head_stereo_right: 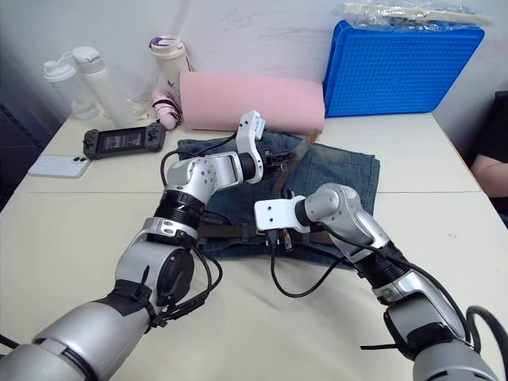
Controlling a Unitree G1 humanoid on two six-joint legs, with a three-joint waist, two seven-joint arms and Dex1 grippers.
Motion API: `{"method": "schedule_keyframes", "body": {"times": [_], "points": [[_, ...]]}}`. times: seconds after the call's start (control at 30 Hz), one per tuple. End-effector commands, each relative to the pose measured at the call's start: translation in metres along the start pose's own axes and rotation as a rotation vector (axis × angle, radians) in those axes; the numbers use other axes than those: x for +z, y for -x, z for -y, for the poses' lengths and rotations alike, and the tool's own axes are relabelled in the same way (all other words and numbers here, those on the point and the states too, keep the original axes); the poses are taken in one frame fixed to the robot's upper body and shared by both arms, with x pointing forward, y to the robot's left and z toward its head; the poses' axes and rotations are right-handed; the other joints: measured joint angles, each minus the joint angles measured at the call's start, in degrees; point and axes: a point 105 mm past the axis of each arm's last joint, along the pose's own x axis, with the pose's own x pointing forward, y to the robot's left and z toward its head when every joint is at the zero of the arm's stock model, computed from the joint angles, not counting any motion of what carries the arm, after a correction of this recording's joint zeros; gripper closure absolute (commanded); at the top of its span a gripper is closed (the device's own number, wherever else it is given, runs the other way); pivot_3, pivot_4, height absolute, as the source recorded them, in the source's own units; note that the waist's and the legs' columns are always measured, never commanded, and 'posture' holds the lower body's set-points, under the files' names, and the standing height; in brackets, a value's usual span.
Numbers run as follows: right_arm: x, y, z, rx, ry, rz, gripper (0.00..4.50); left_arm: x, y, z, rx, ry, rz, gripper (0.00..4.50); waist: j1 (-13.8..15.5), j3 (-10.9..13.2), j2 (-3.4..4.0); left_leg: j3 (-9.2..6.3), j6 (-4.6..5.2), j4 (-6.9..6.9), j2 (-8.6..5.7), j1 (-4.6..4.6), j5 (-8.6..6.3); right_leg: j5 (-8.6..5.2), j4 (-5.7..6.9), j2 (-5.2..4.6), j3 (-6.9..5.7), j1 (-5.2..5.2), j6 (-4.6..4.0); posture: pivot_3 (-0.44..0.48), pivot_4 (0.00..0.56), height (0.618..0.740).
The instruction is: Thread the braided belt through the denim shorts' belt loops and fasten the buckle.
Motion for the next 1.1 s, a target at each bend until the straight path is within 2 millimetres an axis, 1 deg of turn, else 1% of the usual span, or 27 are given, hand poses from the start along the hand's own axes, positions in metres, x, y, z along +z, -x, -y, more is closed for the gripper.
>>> {"method": "schedule_keyframes", "body": {"times": [0.03,0.13,0.27,0.3,0.37,0.47,0.6,0.8,0.9,0.97,1.07,1.1], "points": [[-0.045,-0.042,-0.093,0.346,-0.274,-0.088,4.47,0.053,0.029,0.045,-0.181,-0.111,0.207,4.50,-0.1,0.0,0.00,-0.01,0.00,-0.03,0.01,0.03,0.00,0.00,0.03,0.01,0.04,-0.01,0.00,0.000,0.150,0.740],[-0.044,-0.035,-0.085,0.302,-0.383,-0.044,4.47,0.036,0.060,0.034,-0.197,-0.195,0.182,4.50,-0.3,0.0,0.03,-0.05,-0.02,-0.14,0.03,0.05,-0.01,0.00,0.03,0.05,0.15,-0.10,0.00,0.000,0.150,0.740],[-0.047,-0.026,-0.081,0.286,-0.479,-0.014,4.47,0.013,0.092,0.017,-0.158,-0.266,0.128,4.50,-0.1,0.0,0.03,-0.08,-0.02,-0.76,0.00,0.48,-0.01,-0.01,-0.05,0.06,0.36,-0.02,-0.02,0.000,0.150,0.740],[-0.047,-0.024,-0.080,0.285,-0.493,-0.009,4.47,0.008,0.097,0.014,-0.148,-0.273,0.115,4.50,-0.1,0.0,0.03,-0.10,-0.01,-0.87,-0.02,0.59,-0.01,-0.01,-0.07,0.05,0.38,0.03,-0.03,0.000,0.150,0.740],[-0.048,-0.022,-0.078,0.281,-0.508,-0.006,4.47,0.000,0.102,0.011,-0.135,-0.282,0.093,4.50,0.0,0.0,0.03,-0.18,0.02,-0.92,-0.04,0.63,-0.03,-0.02,-0.08,0.06,0.45,0.04,-0.04,0.000,0.150,0.740],[-0.047,-0.018,-0.074,0.278,-0.525,0.006,4.47,-0.012,0.104,0.015,-0.149,-0.301,0.067,4.50,0.1,0.0,0.03,-0.42,0.06,-0.94,-0.16,0.63,-0.05,-0.03,-0.13,0.06,0.46,0.07,-0.05,0.000,0.150,0.740],[-0.043,-0.013,-0.063,0.259,-0.541,0.030,4.47,-0.020,0.103,0.018,-0.149,-0.284,0.073,4.50,0.0,0.0,0.03,-0.79,0.14,-0.98,-0.41,0.63,-0.12,-0.03,-0.27,0.05,0.54,0.06,-0.05,0.000,0.150,0.740],[-0.038,0.015,-0.039,0.228,-0.577,0.082,4.47,-0.028,0.110,-0.003,-0.047,-0.297,0.096,4.50,0.0,0.2,0.09,-1.07,0.13,-1.06,-0.47,0.62,-0.14,-0.03,-0.58,0.10,0.58,0.02,-0.05,0.000,0.150,0.740],[-0.034,0.026,-0.031,0.228,-0.594,0.110,4.47,-0.025,0.116,-0.006,-0.041,-0.301,0.151,4.50,0.1,0.3,0.13,-1.13,0.13,-1.03,-0.50,0.50,-0.14,-0.03,-0.64,0.10,0.57,-0.01,-0.05,0.000,0.150,0.740],[-0.029,0.036,-0.024,0.220,-0.616,0.144,4.47,-0.025,0.122,-0.007,-0.042,-0.344,0.178,4.50,0.1,0.5,0.11,-1.14,0.13,-0.99,-0.52,0.42,-0.14,-0.03,-0.66,0.08,0.58,-0.05,-0.05,0.000,0.150,0.740],[-0.020,0.053,-0.008,0.176,-0.669,0.219,4.47,-0.026,0.128,-0.006,-0.056,-0.418,0.205,4.50,0.0,0.7,0.13,-1.15,0.12,-0.92,-0.50,0.18,-0.14,-0.02,-0.67,0.07,0.59,-0.27,-0.05,0.000,0.150,0.740],[-0.018,0.058,-0.003,0.163,-0.683,0.239,4.47,-0.027,0.128,-0.006,-0.059,-0.428,0.209,4.50,-0.1,0.7,0.10,-1.15,0.10,-0.84,-0.48,-0.06,-0.12,-0.02,-0.62,0.06,0.59,-0.48,-0.04,0.000,0.150,0.740]]}}
